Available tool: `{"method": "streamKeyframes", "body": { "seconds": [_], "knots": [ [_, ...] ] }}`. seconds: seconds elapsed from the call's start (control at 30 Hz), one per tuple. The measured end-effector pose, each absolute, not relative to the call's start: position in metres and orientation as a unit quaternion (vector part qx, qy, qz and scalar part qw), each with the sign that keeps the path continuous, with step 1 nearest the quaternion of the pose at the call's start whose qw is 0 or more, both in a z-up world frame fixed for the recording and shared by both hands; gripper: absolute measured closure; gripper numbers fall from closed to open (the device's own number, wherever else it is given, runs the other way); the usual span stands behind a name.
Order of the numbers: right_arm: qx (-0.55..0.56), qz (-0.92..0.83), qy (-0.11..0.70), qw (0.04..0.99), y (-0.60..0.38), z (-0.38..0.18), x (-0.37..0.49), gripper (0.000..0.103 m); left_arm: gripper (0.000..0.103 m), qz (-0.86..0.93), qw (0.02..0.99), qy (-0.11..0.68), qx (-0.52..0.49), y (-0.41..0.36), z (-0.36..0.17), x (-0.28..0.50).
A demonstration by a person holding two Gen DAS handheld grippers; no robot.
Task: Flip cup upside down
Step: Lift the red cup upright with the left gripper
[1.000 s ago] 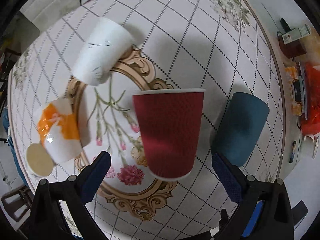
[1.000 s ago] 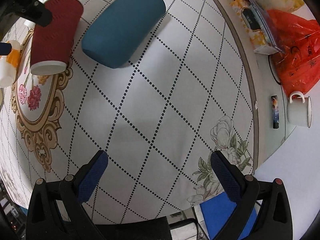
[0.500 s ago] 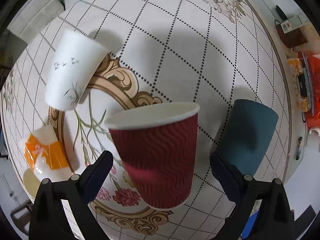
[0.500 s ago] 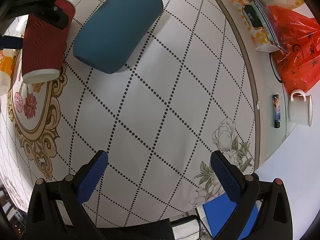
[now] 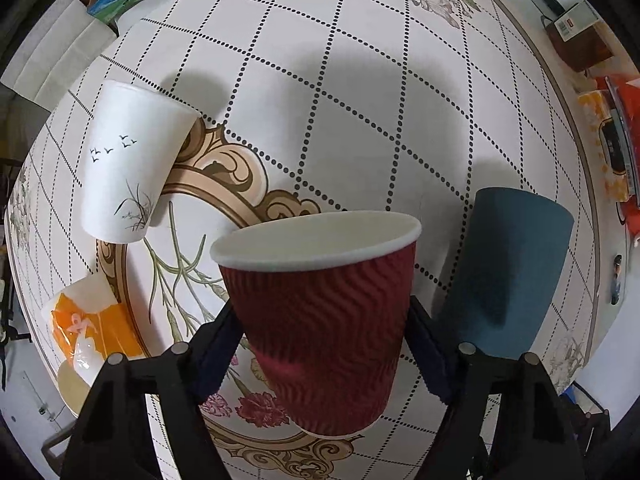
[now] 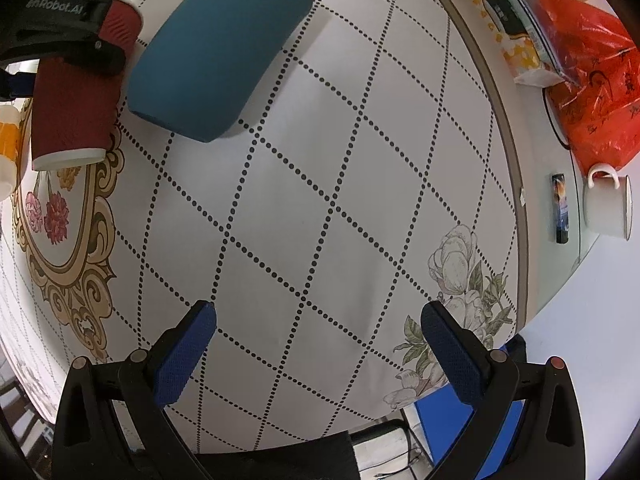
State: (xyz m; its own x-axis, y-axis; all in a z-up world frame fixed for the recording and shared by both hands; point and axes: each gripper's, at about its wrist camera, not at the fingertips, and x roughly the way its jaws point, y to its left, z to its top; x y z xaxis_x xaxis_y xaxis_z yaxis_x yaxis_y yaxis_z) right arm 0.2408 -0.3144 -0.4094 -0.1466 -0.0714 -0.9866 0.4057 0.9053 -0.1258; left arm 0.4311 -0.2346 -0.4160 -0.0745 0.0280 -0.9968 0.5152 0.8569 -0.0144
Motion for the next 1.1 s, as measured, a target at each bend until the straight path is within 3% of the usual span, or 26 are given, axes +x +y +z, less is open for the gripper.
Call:
{"method": "streamKeyframes", "body": {
  "seconds": [0.67, 1.1],
  "knots": [
    [0.146, -0.167, 0.724, 0.653, -0.330, -0.381, 0.206, 0.000, 0.028, -0.163, 0.673, 0.709, 0.131, -0.166, -0.350, 0.377],
    [0.104, -0.091, 0.729, 0.671, -0.296, -0.367, 0.185, 0.000, 0.028, -0.097, 0.676, 0.726, 0.080, -0.116, -0.328, 0.313]
  ]
}}
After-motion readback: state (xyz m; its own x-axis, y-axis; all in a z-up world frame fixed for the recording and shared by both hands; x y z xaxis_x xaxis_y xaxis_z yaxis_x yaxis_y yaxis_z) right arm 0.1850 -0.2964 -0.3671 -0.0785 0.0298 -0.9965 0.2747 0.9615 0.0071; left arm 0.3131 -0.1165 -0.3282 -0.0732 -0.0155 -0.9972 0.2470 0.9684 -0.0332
